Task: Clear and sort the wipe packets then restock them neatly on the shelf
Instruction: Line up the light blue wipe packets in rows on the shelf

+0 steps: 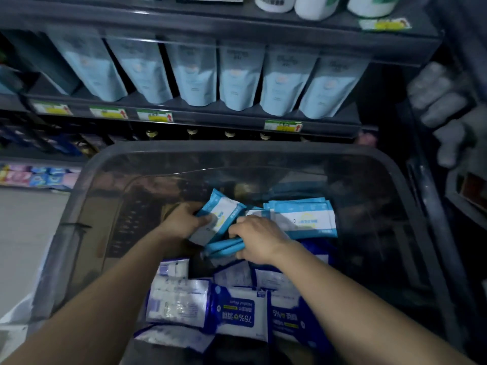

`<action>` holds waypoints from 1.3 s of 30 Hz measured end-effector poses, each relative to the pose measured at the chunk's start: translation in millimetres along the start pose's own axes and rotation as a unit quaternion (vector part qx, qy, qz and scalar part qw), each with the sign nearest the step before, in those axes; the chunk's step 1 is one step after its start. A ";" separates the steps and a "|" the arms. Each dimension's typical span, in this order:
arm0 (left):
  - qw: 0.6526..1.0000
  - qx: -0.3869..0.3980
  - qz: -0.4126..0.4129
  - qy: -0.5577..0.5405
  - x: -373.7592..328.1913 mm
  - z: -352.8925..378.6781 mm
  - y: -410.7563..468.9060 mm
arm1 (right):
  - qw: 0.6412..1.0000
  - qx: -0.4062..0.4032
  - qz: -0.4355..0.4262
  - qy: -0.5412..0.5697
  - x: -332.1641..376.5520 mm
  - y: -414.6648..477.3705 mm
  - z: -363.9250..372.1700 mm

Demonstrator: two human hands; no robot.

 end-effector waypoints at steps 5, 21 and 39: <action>0.993 0.107 0.046 -0.015 -44.2 28.9 14.2 | 0.991 0.090 0.094 0.005 -45.4 -28.6 -22.6; 0.842 0.166 0.306 0.411 -149.4 168.3 38.5 | 0.979 0.060 0.188 0.042 -100.4 -97.4 -23.4; 0.953 0.136 0.101 -0.250 -126.6 118.1 -7.2 | 0.953 -0.045 0.215 0.211 -115.2 -105.1 -33.2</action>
Point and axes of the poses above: each hand's wrist, its own y-axis towards the middle knuckle, its own z-axis out of the palm, x = y × z, the point moved 7 cm from there along y, towards the middle knuckle, and after that the axes turned 9 degrees about z, right-handed, at the moved point
